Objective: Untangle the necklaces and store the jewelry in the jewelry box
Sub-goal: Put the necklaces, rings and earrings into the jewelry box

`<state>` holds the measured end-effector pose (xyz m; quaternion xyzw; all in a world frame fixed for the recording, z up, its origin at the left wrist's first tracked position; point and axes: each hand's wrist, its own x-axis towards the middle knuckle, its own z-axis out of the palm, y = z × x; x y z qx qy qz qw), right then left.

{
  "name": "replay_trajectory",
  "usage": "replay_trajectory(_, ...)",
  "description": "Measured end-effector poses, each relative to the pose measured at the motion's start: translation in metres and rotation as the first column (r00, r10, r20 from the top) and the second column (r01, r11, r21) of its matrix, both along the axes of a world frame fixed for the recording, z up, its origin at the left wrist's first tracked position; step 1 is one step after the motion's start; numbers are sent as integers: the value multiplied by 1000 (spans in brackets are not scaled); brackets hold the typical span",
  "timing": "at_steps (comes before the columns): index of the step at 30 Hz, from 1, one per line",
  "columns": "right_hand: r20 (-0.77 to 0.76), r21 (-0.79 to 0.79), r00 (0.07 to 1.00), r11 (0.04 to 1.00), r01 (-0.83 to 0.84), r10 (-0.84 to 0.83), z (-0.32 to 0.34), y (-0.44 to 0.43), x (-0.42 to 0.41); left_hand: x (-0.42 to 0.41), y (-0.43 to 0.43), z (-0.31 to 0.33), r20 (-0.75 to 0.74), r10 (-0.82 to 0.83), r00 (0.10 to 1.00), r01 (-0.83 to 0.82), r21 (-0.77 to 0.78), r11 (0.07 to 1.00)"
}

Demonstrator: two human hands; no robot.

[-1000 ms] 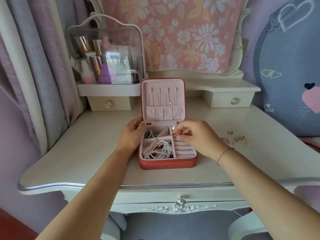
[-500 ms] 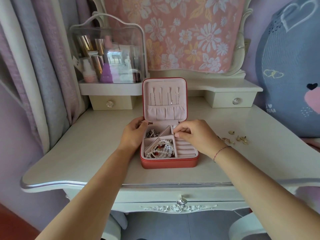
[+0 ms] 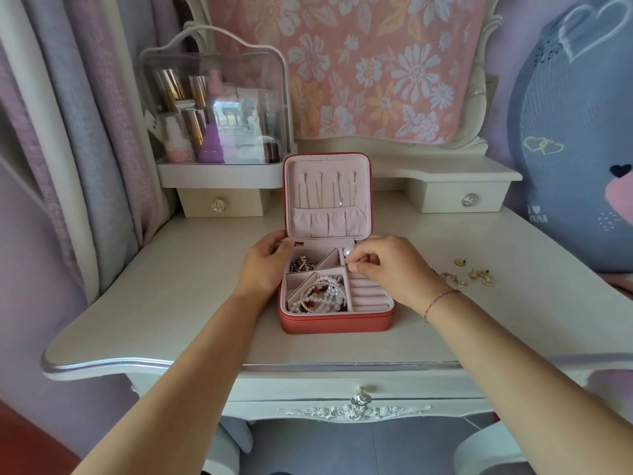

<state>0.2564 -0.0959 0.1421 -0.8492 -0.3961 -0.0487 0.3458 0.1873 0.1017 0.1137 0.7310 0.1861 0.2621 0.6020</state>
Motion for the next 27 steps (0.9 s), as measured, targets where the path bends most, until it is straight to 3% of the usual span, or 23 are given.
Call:
replay_trajectory(6,49,62,998,998,25,-28,-4,0,-1,0,1,-1,-6,-6,1000,6,13,1000)
replay_trajectory(11,64,-14,997,999,42,-41,2,-2,-3,-1,0,0,-4,-4,1000,4,17,1000)
replay_trajectory(20,225,-110,974,993,31,-5,-1,-6,-8,-1,-1,0,2,1,1000,-1,20,1000)
replay_trajectory(27,311,-108,950,994,29,6,-8,-5,-10,-1,1,-2,-10,5,1000,-5,24,1000)
